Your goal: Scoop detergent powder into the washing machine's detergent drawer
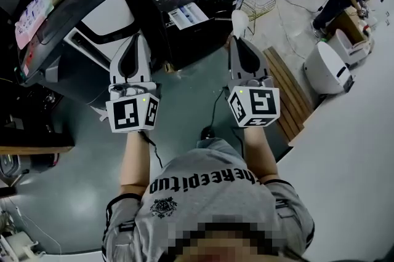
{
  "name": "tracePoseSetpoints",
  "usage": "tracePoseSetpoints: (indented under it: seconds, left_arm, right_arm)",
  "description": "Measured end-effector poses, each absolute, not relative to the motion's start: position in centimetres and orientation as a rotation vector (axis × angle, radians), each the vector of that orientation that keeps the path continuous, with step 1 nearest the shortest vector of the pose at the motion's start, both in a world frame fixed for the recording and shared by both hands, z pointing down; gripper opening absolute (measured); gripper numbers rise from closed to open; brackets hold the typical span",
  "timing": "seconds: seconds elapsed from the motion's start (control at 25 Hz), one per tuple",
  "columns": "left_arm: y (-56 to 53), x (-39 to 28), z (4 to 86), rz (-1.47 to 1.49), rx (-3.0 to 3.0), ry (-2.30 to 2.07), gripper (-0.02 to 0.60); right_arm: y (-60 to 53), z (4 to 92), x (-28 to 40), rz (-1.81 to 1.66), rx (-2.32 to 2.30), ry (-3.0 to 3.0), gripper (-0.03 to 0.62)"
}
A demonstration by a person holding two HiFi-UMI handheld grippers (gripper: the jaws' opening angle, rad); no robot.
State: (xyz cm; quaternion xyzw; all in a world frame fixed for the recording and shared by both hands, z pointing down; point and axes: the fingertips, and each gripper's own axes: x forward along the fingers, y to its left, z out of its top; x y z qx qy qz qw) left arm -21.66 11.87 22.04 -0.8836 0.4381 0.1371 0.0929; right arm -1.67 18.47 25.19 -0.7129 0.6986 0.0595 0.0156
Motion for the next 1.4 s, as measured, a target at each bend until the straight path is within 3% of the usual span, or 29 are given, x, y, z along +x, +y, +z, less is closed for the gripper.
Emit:
tracePoseSetpoints:
  seconds: [0.6, 1.4]
  left_arm:
    - [7.0, -13.4, 22.0, 0.441, -2.57, 1.374, 0.003]
    - [-4.3, -9.2, 22.9, 0.414, -2.569, 1.377, 0.003]
  right_arm:
    - [12.6, 25.3, 6.1, 0.202, -2.123, 2.258, 0.005]
    - [1.2, 26.2, 10.2, 0.16, -2.096, 2.244, 0.005]
